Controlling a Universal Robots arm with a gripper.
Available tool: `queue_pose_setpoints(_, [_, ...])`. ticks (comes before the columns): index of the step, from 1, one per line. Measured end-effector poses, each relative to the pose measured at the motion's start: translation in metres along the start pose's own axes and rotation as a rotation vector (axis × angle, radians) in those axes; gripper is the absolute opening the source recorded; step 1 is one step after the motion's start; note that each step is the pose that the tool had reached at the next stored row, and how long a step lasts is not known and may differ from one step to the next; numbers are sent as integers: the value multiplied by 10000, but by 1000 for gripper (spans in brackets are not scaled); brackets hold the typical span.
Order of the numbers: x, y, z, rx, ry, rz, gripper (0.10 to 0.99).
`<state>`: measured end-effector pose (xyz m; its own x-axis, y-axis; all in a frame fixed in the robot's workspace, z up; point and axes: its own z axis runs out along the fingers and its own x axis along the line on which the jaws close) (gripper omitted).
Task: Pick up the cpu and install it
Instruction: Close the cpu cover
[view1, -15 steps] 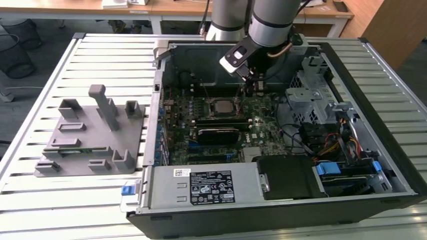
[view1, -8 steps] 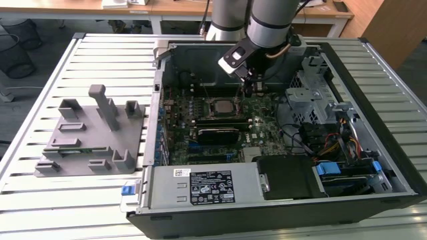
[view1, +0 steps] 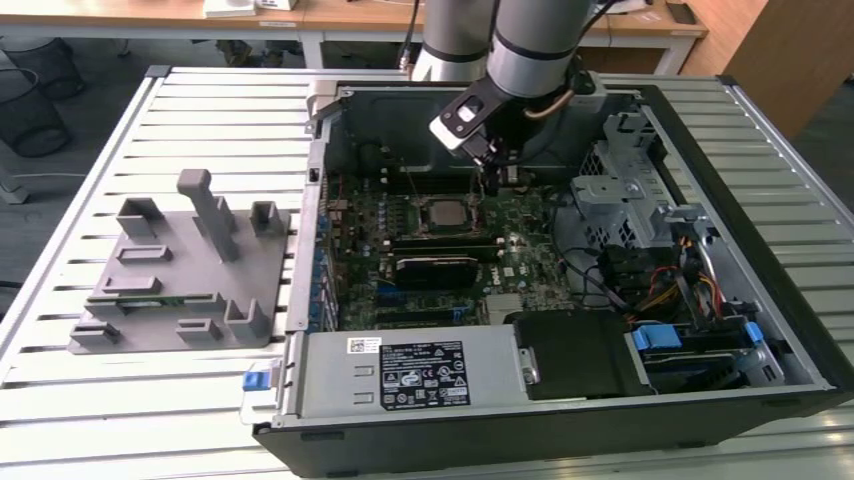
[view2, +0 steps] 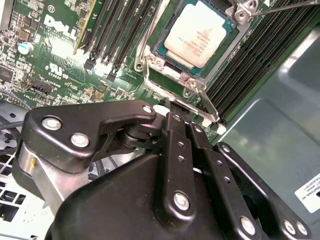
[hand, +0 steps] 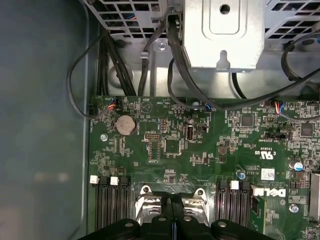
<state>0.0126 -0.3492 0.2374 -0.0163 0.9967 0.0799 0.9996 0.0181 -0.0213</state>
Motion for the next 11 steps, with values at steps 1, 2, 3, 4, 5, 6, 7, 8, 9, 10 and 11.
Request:
queue_pose_setpoints(1, [0,-8,4,0,0,1,110])
queue_pose_setpoints(2, [0,-16,7,0,0,0,110])
queue_pose_setpoints(3, [0,-25,11,0,0,0,110])
queue_pose_setpoints(4, [-1,-35,14,0,-1,0,110])
queue_pose_setpoints(5, [-1,-45,19,0,0,0,110])
queue_pose_setpoints(6, [-1,-58,23,0,-1,-1,110])
queue_pose_setpoints(7, [-1,-73,28,0,-1,0,110])
queue_pose_setpoints(8, [-1,-93,34,0,0,0,110])
queue_pose_setpoints(9, [-1,-115,41,0,0,1,110])
queue_pose_setpoints(10, [-1,-142,48,0,0,0,110])
queue_pose_setpoints(11, [-1,-177,55,0,0,-1,110])
